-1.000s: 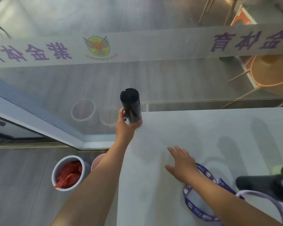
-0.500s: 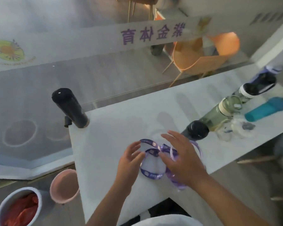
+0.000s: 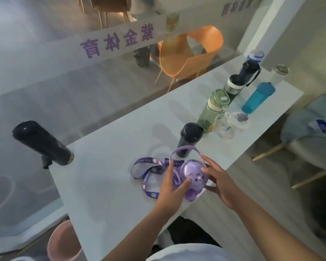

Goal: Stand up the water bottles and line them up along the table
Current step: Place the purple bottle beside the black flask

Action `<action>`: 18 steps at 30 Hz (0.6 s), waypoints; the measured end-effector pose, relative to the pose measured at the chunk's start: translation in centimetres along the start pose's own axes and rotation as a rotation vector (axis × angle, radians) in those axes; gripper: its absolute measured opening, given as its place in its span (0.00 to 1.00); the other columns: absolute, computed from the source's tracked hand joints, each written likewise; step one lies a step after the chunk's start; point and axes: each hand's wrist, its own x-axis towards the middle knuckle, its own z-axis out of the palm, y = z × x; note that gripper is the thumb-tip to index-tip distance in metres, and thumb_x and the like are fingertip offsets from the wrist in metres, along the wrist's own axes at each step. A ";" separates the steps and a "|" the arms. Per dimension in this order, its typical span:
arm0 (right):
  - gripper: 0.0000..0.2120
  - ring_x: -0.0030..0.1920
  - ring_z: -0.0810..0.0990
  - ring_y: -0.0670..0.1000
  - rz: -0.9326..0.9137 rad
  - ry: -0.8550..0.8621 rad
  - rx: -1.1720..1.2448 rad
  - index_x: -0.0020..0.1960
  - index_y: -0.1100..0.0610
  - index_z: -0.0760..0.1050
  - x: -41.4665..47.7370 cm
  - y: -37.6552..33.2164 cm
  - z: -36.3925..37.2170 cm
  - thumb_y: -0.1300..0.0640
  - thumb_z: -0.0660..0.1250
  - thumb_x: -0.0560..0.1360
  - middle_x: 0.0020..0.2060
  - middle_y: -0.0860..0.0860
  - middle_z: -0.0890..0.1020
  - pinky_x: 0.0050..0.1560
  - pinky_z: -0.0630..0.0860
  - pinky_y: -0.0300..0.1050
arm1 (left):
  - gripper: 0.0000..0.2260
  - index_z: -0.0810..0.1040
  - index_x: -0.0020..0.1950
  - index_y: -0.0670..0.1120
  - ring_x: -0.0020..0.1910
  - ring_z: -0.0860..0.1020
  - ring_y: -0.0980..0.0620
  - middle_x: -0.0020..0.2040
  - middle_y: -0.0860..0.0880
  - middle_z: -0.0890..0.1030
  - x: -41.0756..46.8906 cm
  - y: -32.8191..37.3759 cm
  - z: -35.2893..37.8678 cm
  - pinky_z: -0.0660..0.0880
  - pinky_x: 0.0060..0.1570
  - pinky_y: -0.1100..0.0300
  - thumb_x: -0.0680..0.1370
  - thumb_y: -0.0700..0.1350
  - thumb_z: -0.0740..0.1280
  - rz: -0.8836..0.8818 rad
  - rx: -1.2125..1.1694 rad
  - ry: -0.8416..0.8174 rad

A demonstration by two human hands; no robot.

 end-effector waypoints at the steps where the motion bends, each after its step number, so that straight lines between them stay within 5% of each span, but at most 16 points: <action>1: 0.26 0.63 0.76 0.51 0.003 -0.001 0.016 0.68 0.37 0.68 0.1 0.1 -0.1 0.45 0.69 0.71 0.65 0.44 0.75 0.62 0.76 0.56 | 0.36 0.53 0.75 0.67 0.63 0.74 0.60 0.65 0.64 0.70 0.0 -0.1 0.1 0.76 0.62 0.60 0.76 0.51 0.72 -0.009 -0.016 -0.027; 8: 0.28 0.62 0.78 0.49 -0.026 -0.014 0.075 0.70 0.36 0.65 -0.8 1.3 0.7 0.46 0.71 0.73 0.63 0.44 0.77 0.51 0.80 0.47 | 0.37 0.55 0.76 0.67 0.60 0.75 0.60 0.66 0.57 0.72 -0.8 -0.4 -1.1 0.78 0.50 0.66 0.75 0.50 0.73 -0.008 -0.080 -0.001; 10: 0.33 0.62 0.78 0.50 -0.021 -0.029 0.112 0.71 0.36 0.62 -1.0 1.4 1.7 0.45 0.73 0.71 0.64 0.43 0.77 0.50 0.80 0.46 | 0.40 0.54 0.74 0.69 0.59 0.77 0.58 0.64 0.58 0.74 -1.3 -0.7 -2.3 0.79 0.50 0.64 0.72 0.51 0.76 -0.004 -0.097 0.032; 13: 0.30 0.59 0.80 0.50 -0.018 -0.124 0.049 0.67 0.41 0.70 -1.1 1.1 4.0 0.44 0.75 0.67 0.61 0.45 0.79 0.50 0.80 0.45 | 0.31 0.66 0.70 0.64 0.58 0.80 0.53 0.61 0.55 0.80 -2.3 -1.5 -4.6 0.81 0.53 0.55 0.72 0.51 0.76 0.030 -0.086 0.035; 18: 0.33 0.60 0.78 0.52 -0.039 -0.228 -0.015 0.67 0.42 0.70 -0.1 0.5 9.1 0.43 0.76 0.65 0.61 0.44 0.77 0.51 0.81 0.45 | 0.29 0.69 0.70 0.61 0.58 0.81 0.52 0.60 0.54 0.81 -4.5 -2.1 -8.7 0.80 0.51 0.56 0.73 0.47 0.76 0.068 -0.151 0.163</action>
